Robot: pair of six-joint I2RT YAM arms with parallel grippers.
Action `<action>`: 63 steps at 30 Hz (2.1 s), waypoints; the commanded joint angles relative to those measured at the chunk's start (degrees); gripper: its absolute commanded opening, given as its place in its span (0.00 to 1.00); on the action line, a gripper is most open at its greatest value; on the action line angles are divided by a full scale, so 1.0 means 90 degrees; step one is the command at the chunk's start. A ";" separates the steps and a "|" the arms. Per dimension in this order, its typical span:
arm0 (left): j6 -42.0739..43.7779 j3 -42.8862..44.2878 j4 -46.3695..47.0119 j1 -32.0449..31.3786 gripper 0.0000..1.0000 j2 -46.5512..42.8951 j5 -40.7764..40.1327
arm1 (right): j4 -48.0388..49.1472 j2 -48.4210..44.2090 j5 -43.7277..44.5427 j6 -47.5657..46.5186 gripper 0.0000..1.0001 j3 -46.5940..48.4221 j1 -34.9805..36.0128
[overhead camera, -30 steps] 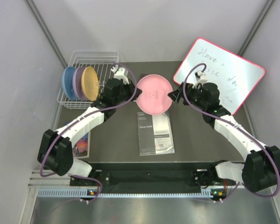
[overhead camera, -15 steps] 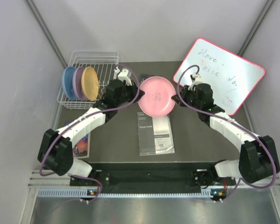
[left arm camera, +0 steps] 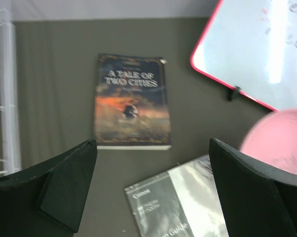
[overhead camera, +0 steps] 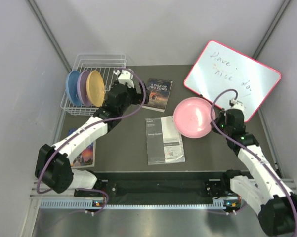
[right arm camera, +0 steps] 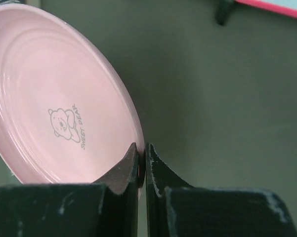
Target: Unload the plates from the dish rack
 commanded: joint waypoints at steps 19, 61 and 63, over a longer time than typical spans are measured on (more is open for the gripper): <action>0.0584 0.0058 -0.0144 0.0737 0.99 -0.0448 -0.2163 | -0.1442 -0.0460 0.1288 0.1402 0.13 -0.0796 -0.0586; 0.2000 0.1151 0.0921 0.2466 0.93 0.1641 -0.3871 | -0.0241 0.0868 0.1864 0.0319 0.67 0.1205 -0.0566; 0.2028 0.1083 0.1008 0.2476 0.91 0.1690 -0.3881 | -0.0222 0.0907 0.1864 0.0318 0.67 0.1235 -0.0566</action>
